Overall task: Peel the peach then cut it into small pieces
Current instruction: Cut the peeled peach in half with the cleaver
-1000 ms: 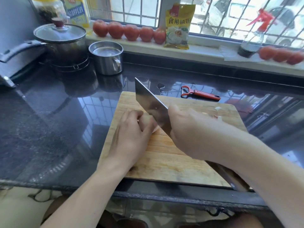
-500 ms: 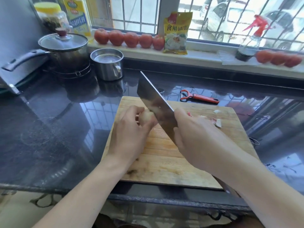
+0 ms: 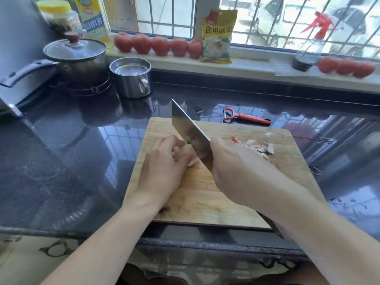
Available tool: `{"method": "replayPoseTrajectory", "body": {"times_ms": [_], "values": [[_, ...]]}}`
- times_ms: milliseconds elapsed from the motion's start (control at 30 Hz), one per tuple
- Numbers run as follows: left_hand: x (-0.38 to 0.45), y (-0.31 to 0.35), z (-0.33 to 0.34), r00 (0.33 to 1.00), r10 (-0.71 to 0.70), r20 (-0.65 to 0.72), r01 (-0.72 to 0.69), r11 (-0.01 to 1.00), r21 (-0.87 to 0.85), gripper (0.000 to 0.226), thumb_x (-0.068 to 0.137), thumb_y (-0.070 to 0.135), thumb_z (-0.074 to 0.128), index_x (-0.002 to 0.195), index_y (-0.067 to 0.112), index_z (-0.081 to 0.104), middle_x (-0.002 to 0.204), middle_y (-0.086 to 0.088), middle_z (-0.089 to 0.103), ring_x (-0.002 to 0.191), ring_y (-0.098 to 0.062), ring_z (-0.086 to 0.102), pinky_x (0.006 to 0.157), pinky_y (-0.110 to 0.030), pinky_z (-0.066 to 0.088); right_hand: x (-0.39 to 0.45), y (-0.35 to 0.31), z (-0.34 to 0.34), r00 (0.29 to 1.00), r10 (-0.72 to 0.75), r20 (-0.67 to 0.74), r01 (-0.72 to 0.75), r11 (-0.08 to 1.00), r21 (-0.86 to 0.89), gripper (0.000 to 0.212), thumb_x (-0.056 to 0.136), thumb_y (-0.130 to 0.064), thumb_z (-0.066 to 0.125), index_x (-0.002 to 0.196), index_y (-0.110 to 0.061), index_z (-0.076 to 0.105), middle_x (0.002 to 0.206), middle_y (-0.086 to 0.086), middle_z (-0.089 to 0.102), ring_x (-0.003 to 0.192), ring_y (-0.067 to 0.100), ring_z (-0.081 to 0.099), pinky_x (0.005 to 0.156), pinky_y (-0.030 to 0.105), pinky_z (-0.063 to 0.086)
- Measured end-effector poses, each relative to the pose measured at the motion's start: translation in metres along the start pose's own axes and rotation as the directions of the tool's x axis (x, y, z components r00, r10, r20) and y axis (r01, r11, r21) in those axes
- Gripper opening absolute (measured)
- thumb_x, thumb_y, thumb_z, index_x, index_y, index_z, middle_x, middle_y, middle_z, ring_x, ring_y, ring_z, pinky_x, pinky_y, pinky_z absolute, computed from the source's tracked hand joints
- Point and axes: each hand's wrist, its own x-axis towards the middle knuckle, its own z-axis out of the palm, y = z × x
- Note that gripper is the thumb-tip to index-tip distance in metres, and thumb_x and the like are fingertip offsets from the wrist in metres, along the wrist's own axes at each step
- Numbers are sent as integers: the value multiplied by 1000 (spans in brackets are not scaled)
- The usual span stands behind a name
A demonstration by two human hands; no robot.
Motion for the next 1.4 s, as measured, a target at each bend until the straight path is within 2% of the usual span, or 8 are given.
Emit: {"method": "replayPoseTrajectory", "body": {"times_ms": [200, 367, 533, 667, 767, 1000, 1167, 1400], "values": [[-4, 12, 1, 998, 24, -58, -27, 998, -49, 25, 88, 45, 73, 107, 30, 66, 110, 12, 63, 104, -14, 62, 90, -45, 54, -8, 3, 4, 997, -4, -82, 7, 999, 44, 30, 100, -17, 43, 79, -26, 23, 70, -2, 47, 61, 14, 45, 46, 33, 27], [2, 21, -10, 964, 214, -157, -217, 976, 0, 23, 87, 40, 78, 104, 27, 69, 108, 9, 59, 98, -10, 59, 85, -33, 55, -14, 3, -13, 982, -13, -189, 22, 999, 42, 27, 100, -15, 42, 82, -28, 26, 69, -4, 49, 62, 13, 47, 48, 32, 33], [-5, -2, 7, 991, 128, -36, -126, 991, 44, 21, 85, 39, 80, 93, 23, 69, 99, 10, 61, 90, -14, 59, 82, -38, 51, -2, 2, 10, 1000, 2, 4, -2, 1000, 12, 21, 96, -9, 43, 89, -23, 29, 73, 1, 45, 64, 17, 42, 49, 34, 32], [1, -2, 5, 995, 97, -28, -98, 995, -27, 19, 83, 36, 81, 88, 26, 66, 98, 12, 59, 96, -14, 60, 87, -43, 53, 4, 4, 2, 1000, -13, 9, 13, 1000, 6, 17, 97, -10, 42, 90, -22, 32, 73, 0, 42, 63, 15, 38, 48, 34, 25], [-4, -3, 8, 997, 76, -8, -77, 995, -61, 19, 86, 37, 79, 95, 29, 65, 104, 15, 56, 102, -12, 58, 90, -44, 55, 0, 4, 2, 1000, -13, 6, 13, 1000, -11, 15, 98, -12, 43, 92, -21, 33, 73, 0, 44, 62, 14, 40, 46, 33, 24], [3, 0, 4, 999, 32, 20, -32, 999, -37, 15, 85, 37, 77, 93, 31, 66, 103, 14, 60, 104, -12, 60, 90, -42, 54, -1, 7, -1, 1000, -6, 19, 6, 1000, -7, 13, 101, -16, 40, 90, -22, 35, 77, 2, 49, 66, 19, 48, 48, 34, 31], [16, -7, -8, 997, -68, 29, 69, 996, -49, 15, 93, 45, 68, 98, 31, 68, 102, 16, 70, 97, 1, 65, 74, -25, 48, -3, 9, -6, 999, 27, 32, -26, 999, -46, 27, 101, -16, 40, 80, -26, 27, 77, 0, 43, 69, 16, 41, 55, 37, 38], [21, -13, -8, 998, -49, 28, 49, 999, -13, 23, 91, 52, 67, 101, 32, 68, 103, 18, 71, 96, 0, 65, 84, -33, 52, 1, 5, -5, 998, 28, 63, -28, 1000, -9, 17, 100, -14, 40, 89, -25, 33, 80, 1, 50, 72, 19, 50, 54, 36, 42]]}}
